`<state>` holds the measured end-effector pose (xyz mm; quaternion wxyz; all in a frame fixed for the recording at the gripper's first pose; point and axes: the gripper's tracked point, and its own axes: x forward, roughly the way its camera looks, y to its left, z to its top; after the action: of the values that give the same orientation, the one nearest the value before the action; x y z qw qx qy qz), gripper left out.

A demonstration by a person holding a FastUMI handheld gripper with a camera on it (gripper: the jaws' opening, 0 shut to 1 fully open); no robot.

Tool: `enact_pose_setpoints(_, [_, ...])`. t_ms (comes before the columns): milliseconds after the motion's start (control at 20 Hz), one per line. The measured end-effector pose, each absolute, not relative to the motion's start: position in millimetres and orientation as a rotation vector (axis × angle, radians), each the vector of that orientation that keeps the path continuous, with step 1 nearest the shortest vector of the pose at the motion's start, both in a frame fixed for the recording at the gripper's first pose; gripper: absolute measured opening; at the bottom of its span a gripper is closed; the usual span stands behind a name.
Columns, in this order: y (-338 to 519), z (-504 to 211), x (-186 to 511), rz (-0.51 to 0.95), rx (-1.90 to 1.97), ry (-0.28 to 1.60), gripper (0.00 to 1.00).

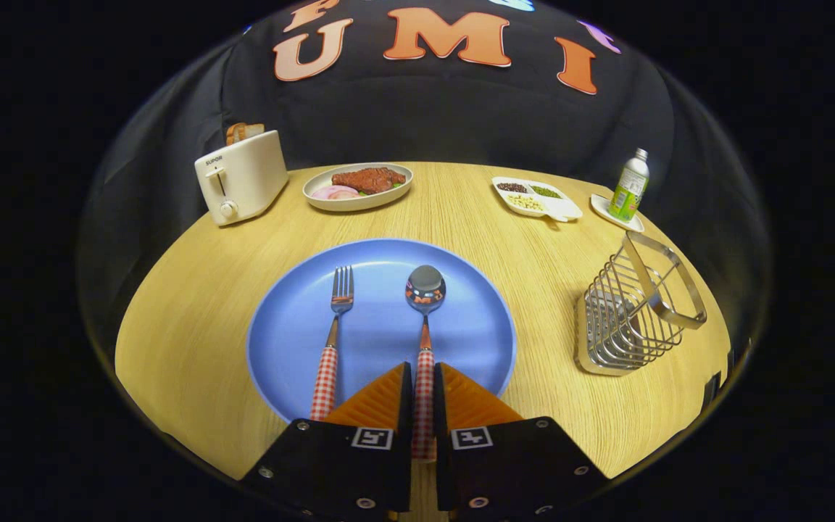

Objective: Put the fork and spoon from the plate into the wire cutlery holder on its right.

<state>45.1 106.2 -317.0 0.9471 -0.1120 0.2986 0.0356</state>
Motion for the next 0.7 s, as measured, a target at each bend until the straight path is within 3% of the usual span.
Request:
enact_pose_setpoints(200, [105.0,-307.3,43.0,0.068,-0.206,0.612,0.06])
enact_pose_setpoints(700, [50.3,-195.3,23.8,0.156,-0.234,0.644,0.06])
